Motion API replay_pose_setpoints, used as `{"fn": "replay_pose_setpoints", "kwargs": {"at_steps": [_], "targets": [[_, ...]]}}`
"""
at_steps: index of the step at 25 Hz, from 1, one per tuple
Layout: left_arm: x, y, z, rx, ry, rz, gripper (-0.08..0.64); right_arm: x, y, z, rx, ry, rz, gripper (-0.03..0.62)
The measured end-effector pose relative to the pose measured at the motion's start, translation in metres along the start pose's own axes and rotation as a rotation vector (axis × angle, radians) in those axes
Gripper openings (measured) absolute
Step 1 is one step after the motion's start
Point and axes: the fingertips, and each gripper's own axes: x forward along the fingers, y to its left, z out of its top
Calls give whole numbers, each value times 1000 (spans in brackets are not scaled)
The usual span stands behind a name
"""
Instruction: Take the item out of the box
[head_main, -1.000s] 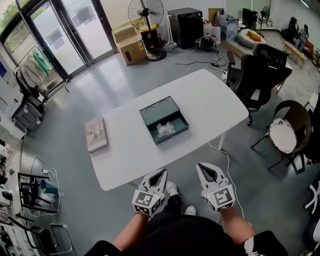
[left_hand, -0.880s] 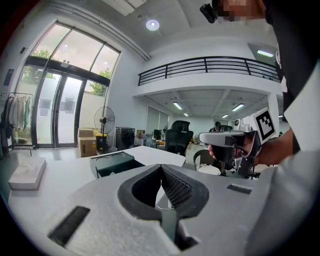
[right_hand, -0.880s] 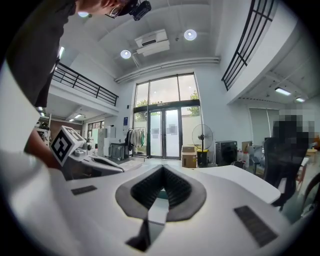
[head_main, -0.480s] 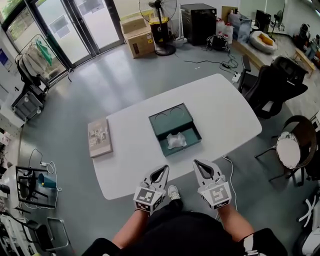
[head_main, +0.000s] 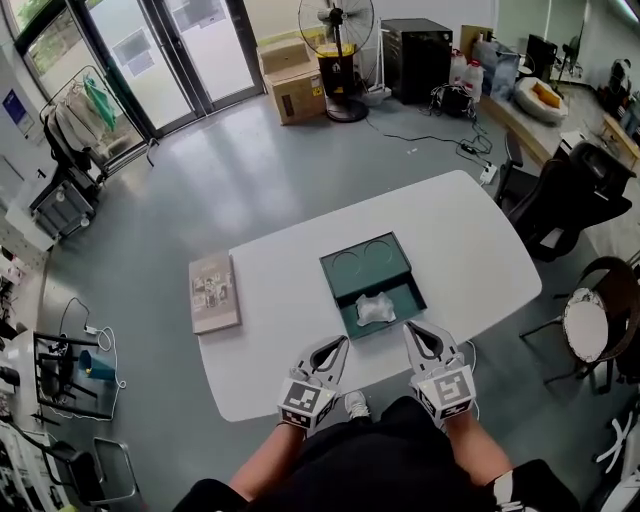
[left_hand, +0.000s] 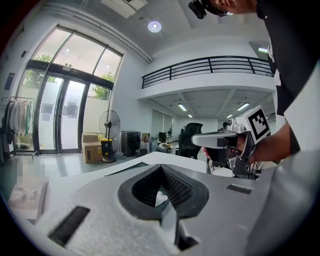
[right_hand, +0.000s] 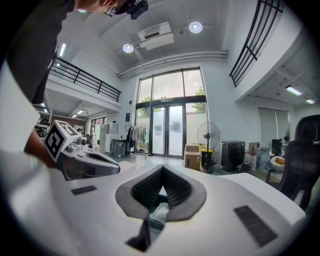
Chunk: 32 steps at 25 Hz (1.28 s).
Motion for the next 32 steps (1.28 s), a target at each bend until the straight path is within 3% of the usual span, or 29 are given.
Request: {"fn": "replay_pose_setpoints", "kwargs": {"at_steps": [5,10,21,24,32], "targets": [[12,14,-4,37,24,18,9,21,-12,-1,4,1,21,6],[35,20,-13,144,72,39,9,48,-31,-1,36,3,68,6],[87,23,-54,156,260,72,11,69,-64,-6,21,25,224,6],[104,17,-62,182,323,28,109,68,-73,-8,18,32,253,6],[136,19,-92,423,491,-26,160,70,-91,-19,35,43,289,6]]}}
